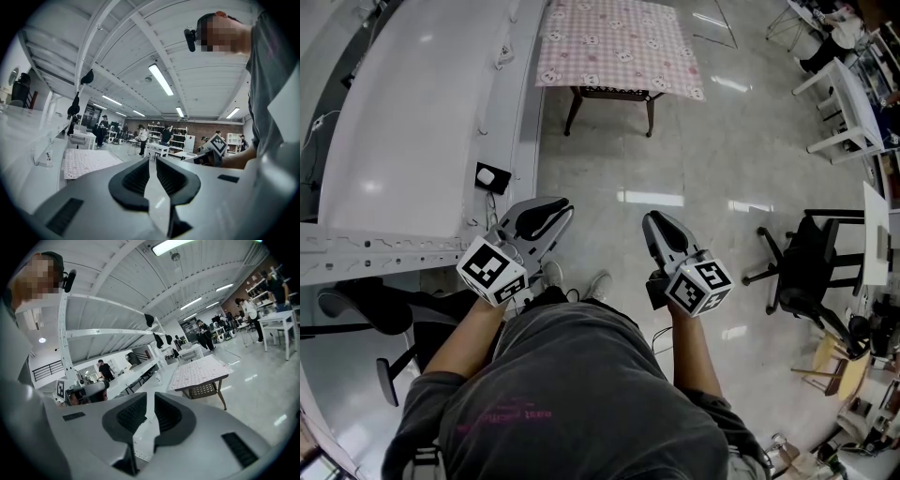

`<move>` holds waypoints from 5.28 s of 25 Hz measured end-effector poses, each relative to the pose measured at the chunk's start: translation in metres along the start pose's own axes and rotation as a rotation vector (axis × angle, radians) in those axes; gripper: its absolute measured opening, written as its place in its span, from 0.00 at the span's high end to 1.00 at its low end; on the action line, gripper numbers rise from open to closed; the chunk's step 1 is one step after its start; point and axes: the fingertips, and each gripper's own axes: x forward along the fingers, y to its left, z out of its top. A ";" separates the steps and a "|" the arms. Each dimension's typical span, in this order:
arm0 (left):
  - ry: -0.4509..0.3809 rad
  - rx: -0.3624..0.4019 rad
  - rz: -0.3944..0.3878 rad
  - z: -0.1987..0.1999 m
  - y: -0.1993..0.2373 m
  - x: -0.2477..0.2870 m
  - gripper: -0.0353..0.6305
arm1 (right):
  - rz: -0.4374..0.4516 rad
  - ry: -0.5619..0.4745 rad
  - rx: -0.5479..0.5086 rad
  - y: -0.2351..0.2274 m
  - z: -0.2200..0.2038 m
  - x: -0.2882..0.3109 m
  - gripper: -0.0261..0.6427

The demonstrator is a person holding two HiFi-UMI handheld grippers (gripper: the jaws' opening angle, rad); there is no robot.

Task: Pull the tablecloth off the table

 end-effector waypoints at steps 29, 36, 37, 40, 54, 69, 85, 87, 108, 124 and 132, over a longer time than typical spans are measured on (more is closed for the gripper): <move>0.007 0.007 0.087 -0.005 -0.011 0.028 0.68 | 0.049 -0.013 -0.064 -0.021 0.021 -0.021 0.70; 0.001 0.015 0.127 -0.004 -0.025 0.030 0.65 | 0.048 -0.025 -0.106 -0.027 0.025 -0.040 0.64; -0.001 0.017 0.132 -0.003 -0.027 0.031 0.65 | 0.047 -0.025 -0.113 -0.029 0.025 -0.043 0.64; -0.010 0.026 0.142 -0.001 -0.035 0.035 0.65 | 0.041 -0.033 -0.135 -0.033 0.026 -0.055 0.64; -0.011 0.045 0.099 -0.001 -0.058 0.073 0.65 | -0.007 -0.065 -0.115 -0.072 0.031 -0.090 0.64; -0.043 0.040 0.072 0.005 -0.005 0.133 0.66 | -0.046 -0.079 -0.122 -0.126 0.063 -0.049 0.64; -0.001 -0.053 0.053 0.004 0.186 0.235 0.66 | -0.087 -0.007 -0.021 -0.217 0.104 0.132 0.64; 0.010 -0.059 0.052 0.010 0.211 0.245 0.66 | -0.091 0.001 -0.012 -0.223 0.115 0.155 0.64; 0.026 -0.087 0.079 0.051 0.384 0.306 0.66 | -0.120 0.051 0.012 -0.278 0.186 0.315 0.64; 0.082 -0.153 0.133 0.008 0.442 0.329 0.66 | -0.139 0.127 0.065 -0.329 0.169 0.383 0.64; 0.172 -0.227 0.199 -0.057 0.475 0.366 0.66 | -0.145 0.228 0.164 -0.397 0.125 0.420 0.64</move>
